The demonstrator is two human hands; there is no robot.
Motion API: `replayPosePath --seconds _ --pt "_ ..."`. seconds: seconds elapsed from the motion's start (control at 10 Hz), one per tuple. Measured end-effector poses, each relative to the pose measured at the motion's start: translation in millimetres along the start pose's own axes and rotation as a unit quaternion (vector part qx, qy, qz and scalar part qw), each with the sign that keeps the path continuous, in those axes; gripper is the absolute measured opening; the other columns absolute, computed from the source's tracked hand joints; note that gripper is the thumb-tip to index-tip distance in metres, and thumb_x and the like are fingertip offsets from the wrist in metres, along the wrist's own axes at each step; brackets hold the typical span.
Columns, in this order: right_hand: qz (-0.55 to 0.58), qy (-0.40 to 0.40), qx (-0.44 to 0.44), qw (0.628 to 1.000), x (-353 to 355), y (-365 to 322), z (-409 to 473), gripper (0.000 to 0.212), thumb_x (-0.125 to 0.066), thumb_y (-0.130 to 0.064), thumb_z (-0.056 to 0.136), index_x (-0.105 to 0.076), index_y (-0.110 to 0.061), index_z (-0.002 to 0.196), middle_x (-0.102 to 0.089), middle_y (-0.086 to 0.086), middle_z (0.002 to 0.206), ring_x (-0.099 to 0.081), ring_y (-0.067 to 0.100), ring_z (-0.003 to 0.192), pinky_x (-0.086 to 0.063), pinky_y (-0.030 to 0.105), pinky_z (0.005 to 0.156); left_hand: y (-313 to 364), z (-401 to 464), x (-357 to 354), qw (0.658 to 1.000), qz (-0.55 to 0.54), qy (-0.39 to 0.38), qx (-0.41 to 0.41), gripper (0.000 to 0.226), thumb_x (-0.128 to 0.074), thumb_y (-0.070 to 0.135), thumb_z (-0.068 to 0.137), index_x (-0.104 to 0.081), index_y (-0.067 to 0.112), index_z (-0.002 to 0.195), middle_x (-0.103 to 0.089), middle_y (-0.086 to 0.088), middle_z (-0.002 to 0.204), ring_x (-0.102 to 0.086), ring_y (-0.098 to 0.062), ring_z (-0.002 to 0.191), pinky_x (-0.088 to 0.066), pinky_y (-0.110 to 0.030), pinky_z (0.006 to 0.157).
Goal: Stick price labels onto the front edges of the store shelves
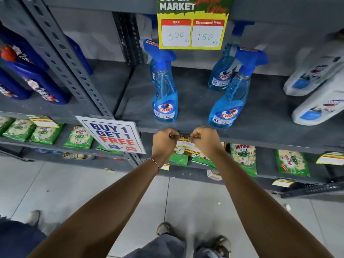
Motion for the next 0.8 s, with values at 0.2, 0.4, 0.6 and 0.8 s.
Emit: replayPosePath --seconds 0.2,0.4,0.6,0.8 --pt "0.022 -0.010 -0.018 1.000 0 0 -1 0.003 -0.072 -0.014 0.079 -0.071 -0.012 0.077 -0.075 0.004 0.081 -0.068 0.023 0.080 -0.055 0.051 0.086 -3 2 3 1.000 -0.005 0.006 0.021 0.018 -0.077 0.017 0.078 -0.067 0.025 0.067 -0.064 0.013 0.064 -0.059 0.001 0.059 -0.040 -0.003 0.052" --pt "0.033 0.018 -0.029 0.999 -1 2 0 0.009 -0.073 -0.016 0.080 -0.067 -0.010 0.077 -0.073 0.008 0.077 -0.068 0.027 0.076 -0.055 0.047 0.081 -1 6 2 0.999 0.025 0.015 0.025 0.021 -0.076 0.020 0.079 -0.061 0.023 0.064 -0.069 0.005 0.069 -0.061 -0.006 0.062 -0.041 -0.015 0.052" --pt "0.028 0.054 -0.010 0.998 5 13 1 0.021 -0.078 -0.008 0.077 -0.058 -0.007 0.071 -0.064 0.011 0.072 -0.060 0.025 0.063 -0.050 0.035 0.059 -5 7 10 0.995 0.093 0.014 0.025 0.019 -0.071 0.026 0.082 -0.058 0.015 0.073 -0.066 -0.001 0.071 -0.058 -0.012 0.062 -0.039 -0.024 0.050" --pt "-0.030 0.151 0.016 0.988 22 18 -46 0.017 -0.058 0.006 0.081 -0.061 -0.009 0.089 -0.063 0.011 0.093 -0.057 0.027 0.089 -0.052 0.038 0.072 6 -14 37 0.996 0.081 0.033 0.002 0.018 -0.062 0.016 0.089 -0.047 0.017 0.078 -0.057 0.004 0.065 -0.058 -0.016 0.060 -0.038 -0.022 0.050"
Point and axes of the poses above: each hand's wrist, its own z-axis towards the middle knuckle, its own x-axis out of the back of the hand, y = z × x, the point moved 5 cm from there along z, towards the middle knuckle
